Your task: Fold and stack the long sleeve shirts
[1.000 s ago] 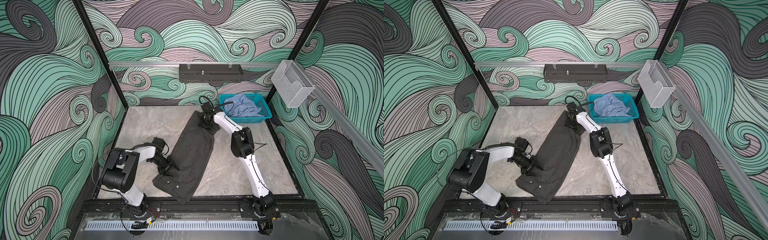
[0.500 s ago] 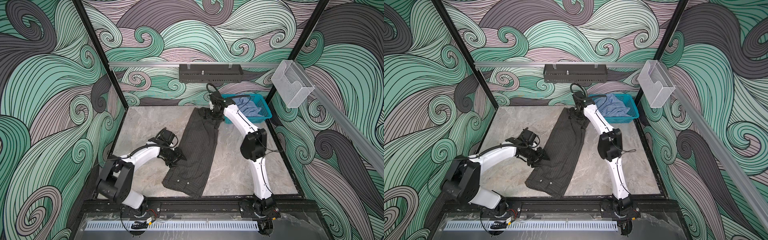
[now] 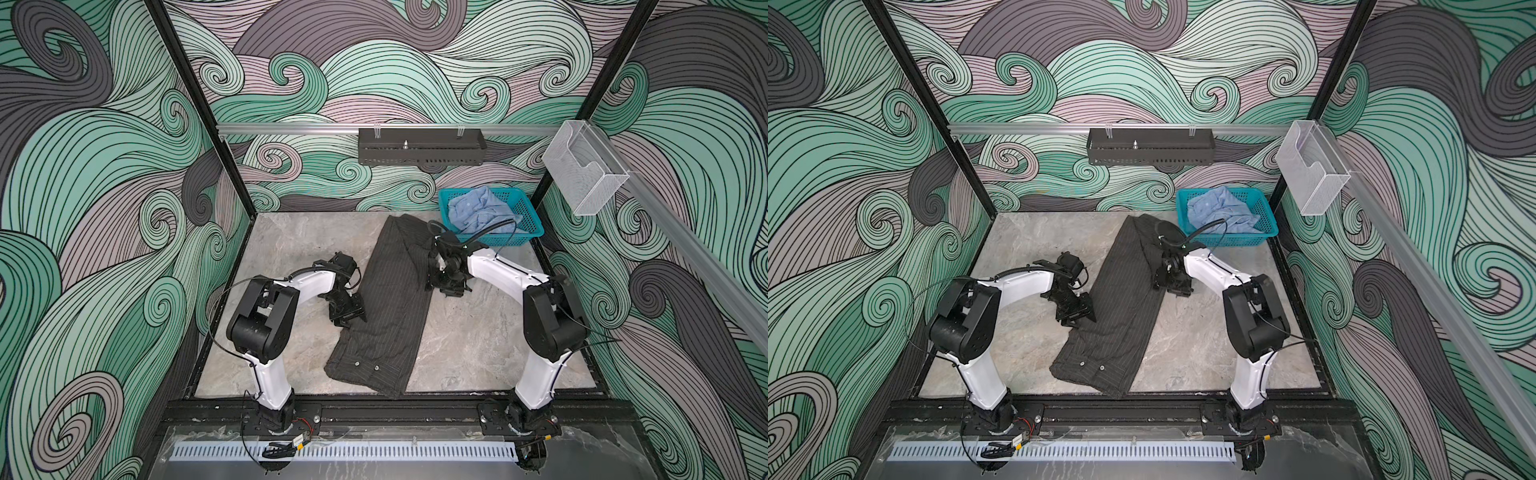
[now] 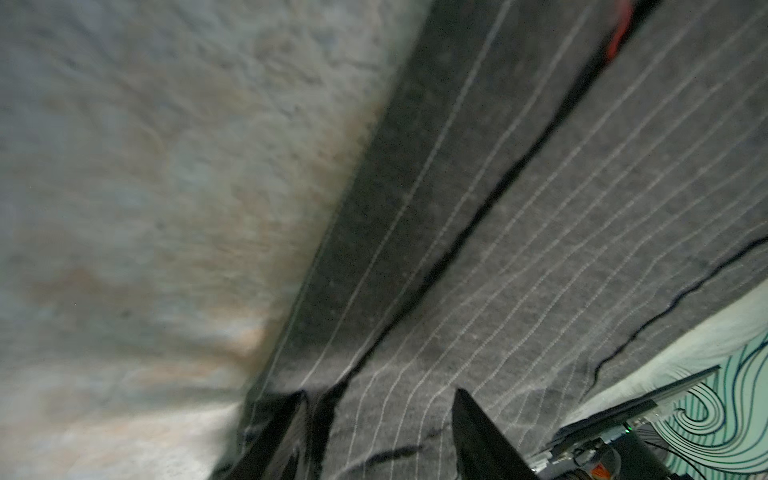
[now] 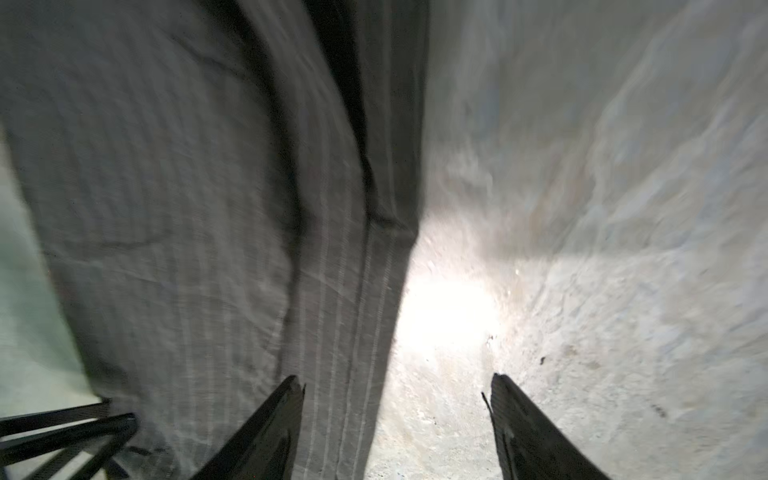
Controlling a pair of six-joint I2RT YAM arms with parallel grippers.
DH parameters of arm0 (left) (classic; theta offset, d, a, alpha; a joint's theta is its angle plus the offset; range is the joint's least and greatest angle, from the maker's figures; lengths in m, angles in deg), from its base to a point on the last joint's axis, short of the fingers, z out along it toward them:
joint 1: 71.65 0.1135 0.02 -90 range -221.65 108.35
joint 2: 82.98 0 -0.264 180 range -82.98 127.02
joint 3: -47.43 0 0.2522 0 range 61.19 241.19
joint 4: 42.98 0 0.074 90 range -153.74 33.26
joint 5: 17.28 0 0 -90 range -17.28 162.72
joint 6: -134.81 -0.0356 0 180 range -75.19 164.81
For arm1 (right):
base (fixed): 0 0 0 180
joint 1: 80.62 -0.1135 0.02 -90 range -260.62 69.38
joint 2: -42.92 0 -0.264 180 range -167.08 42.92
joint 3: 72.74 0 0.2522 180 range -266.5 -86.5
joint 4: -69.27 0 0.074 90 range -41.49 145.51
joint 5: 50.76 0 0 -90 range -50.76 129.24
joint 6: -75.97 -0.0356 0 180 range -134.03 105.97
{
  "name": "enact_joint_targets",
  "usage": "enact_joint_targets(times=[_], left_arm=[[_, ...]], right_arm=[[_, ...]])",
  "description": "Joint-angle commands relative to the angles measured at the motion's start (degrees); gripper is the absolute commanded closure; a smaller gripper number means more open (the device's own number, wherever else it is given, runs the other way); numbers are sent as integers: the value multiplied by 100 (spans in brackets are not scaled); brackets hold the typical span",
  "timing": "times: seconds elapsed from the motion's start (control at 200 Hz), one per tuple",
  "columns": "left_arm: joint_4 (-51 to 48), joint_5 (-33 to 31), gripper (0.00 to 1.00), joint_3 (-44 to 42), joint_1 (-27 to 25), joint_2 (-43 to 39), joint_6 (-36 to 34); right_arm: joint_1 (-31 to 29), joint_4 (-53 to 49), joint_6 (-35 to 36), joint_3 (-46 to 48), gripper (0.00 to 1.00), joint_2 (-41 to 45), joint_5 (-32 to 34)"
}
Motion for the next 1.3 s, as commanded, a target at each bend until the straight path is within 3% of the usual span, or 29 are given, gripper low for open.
enact_joint_targets(times=[0.0,0.145,0.341,0.566,0.671,0.817,1.017,1.202,1.298], left_arm=[[-407,-304,41,-231,39,-107,-207],[-123,-31,43,-867,21,-342,8],[729,532,45,-1672,-124,-427,570],[1079,715,46,-1242,-235,-115,936],[757,549,46,-792,-178,17,790],[349,317,46,-521,78,5,520],[1,85,46,-323,287,184,163],[-274,-77,46,-135,529,173,-107],[-444,-56,40,-62,593,-227,-318]], right_arm=[[-36,612,-403,87,27,-195,-468],[-47,839,-125,-434,29,-975,-904],[-65,536,401,-2056,36,-2122,-1283],[-88,-362,809,-4283,39,-3356,-1478],[-70,-616,821,-4760,35,-3433,-1326],[5,-619,786,-4433,32,-2863,-877],[183,-618,742,-3482,33,-2103,-924],[150,-299,601,-1895,34,-1138,-1192],[48,12,426,-912,34,-468,-1271]])
